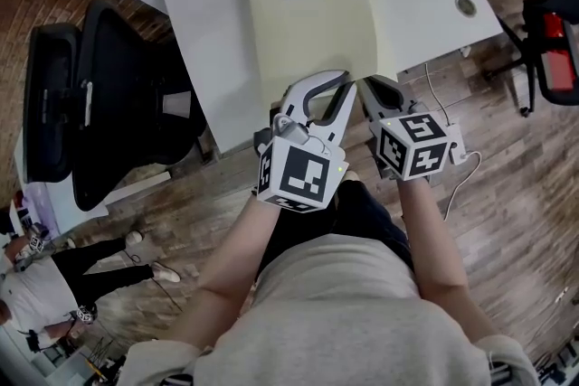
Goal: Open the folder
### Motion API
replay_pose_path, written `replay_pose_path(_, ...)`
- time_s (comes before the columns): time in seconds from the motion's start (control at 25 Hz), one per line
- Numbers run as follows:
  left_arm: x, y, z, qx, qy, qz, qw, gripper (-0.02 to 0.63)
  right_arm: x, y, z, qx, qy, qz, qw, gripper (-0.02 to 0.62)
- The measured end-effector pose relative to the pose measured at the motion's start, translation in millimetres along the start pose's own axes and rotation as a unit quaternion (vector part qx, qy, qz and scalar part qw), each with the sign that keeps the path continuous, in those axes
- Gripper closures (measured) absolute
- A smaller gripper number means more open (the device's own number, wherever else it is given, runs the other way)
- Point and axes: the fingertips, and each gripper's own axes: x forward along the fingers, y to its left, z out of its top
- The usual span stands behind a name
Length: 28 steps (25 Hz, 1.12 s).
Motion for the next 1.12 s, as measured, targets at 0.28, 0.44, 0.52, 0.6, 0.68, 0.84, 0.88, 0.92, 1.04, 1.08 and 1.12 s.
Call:
replay_pose_path(0.28, -20, 13, 4, -0.026, -0.022, 0.039, 0.9986, 0.565, 7, 18, 3, -0.022, 0.009, 0.029, 0.999, 0.574)
replay_pose_path(0.44, -34, 22, 7, -0.056, -0.037, 0.058, 0.996, 0.565, 13, 30, 4, -0.034, 0.015, 0.047, 0.998, 0.574)
replay_pose_path(0.52, -40, 26, 8, -0.067, -0.051, 0.066, 0.9943, 0.565, 16, 37, 6, -0.038, 0.016, 0.053, 0.998, 0.574)
replay_pose_path(0.6, -46, 31, 8, -0.074, -0.063, 0.073, 0.9925, 0.565, 20, 45, 9, -0.044, 0.017, 0.06, 0.997, 0.574)
replay_pose_path(0.68, -53, 34, 6, -0.082, -0.065, 0.076, 0.9917, 0.565, 24, 51, 12, -0.053, 0.019, 0.066, 0.996, 0.574)
replay_pose_path(0.84, -67, 37, 3, -0.094, -0.063, 0.069, 0.9911, 0.565, 34, 60, 17, -0.061, 0.024, 0.075, 0.995, 0.574)
replay_pose_path(0.88, -70, 39, 3, -0.098, -0.067, 0.068, 0.9906, 0.565, 37, 63, 19, -0.062, 0.024, 0.078, 0.995, 0.574)
replay_pose_path(0.92, -73, 42, 4, -0.102, -0.074, 0.068, 0.9897, 0.565, 42, 66, 21, -0.064, 0.024, 0.081, 0.994, 0.574)
replay_pose_path(1.04, -86, 53, 4, -0.111, -0.092, 0.073, 0.9869, 0.565, 52, 80, 27, -0.072, 0.023, 0.089, 0.993, 0.574)
replay_pose_path(1.08, -90, 57, 3, -0.112, -0.094, 0.076, 0.9863, 0.565, 55, 84, 29, -0.075, 0.023, 0.091, 0.993, 0.574)
replay_pose_path(1.12, -94, 60, 2, -0.112, -0.094, 0.08, 0.9859, 0.565, 58, 89, 30, -0.078, 0.023, 0.094, 0.992, 0.574)
